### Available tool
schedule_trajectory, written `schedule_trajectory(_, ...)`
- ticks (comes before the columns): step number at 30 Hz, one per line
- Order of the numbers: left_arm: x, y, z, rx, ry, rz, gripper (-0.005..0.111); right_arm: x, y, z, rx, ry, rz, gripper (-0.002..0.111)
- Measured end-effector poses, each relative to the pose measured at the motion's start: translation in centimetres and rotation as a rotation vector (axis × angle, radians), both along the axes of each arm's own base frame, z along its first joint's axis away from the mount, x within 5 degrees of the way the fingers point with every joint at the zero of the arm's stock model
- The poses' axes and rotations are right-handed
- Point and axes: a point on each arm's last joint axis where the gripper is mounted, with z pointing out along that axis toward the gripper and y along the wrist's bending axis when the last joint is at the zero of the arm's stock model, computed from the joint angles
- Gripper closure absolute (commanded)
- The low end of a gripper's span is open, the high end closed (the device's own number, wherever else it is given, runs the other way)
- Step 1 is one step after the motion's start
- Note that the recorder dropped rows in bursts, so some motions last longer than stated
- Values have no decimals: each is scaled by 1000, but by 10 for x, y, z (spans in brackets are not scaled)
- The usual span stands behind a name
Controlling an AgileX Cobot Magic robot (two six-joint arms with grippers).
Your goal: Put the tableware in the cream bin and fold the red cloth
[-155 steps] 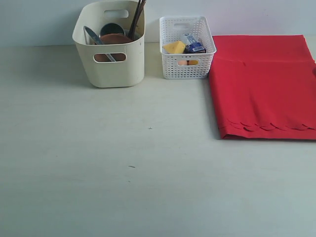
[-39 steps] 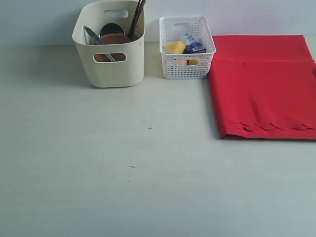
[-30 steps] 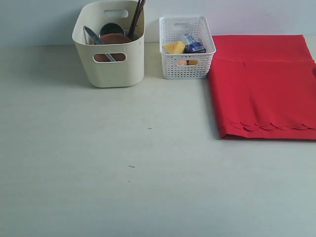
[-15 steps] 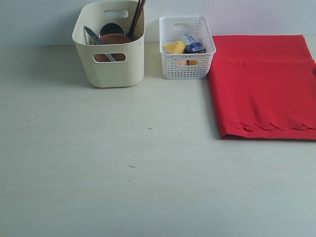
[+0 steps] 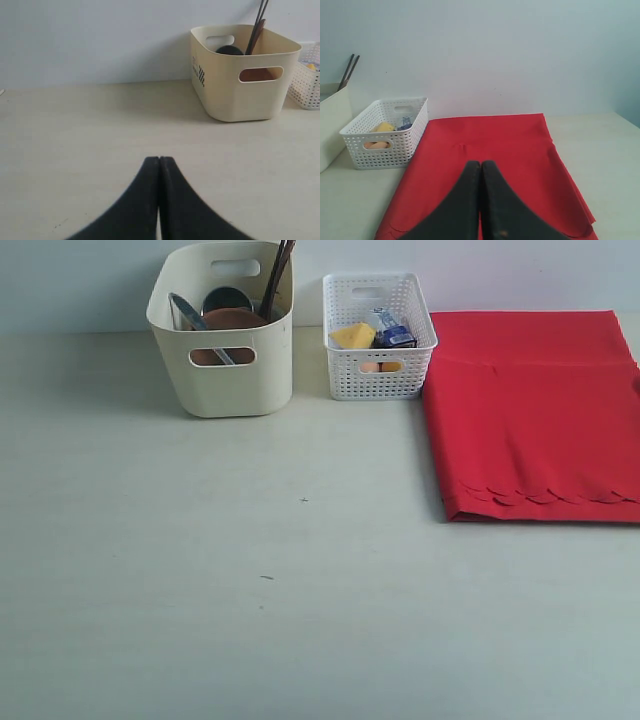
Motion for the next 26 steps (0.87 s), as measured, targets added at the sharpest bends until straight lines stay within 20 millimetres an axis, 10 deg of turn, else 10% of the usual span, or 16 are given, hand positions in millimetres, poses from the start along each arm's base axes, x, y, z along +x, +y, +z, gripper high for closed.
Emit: schedule_trajectory(26, 0, 0, 0, 0, 0, 0, 106, 0, 0, 1, 2, -14, -2, 108)
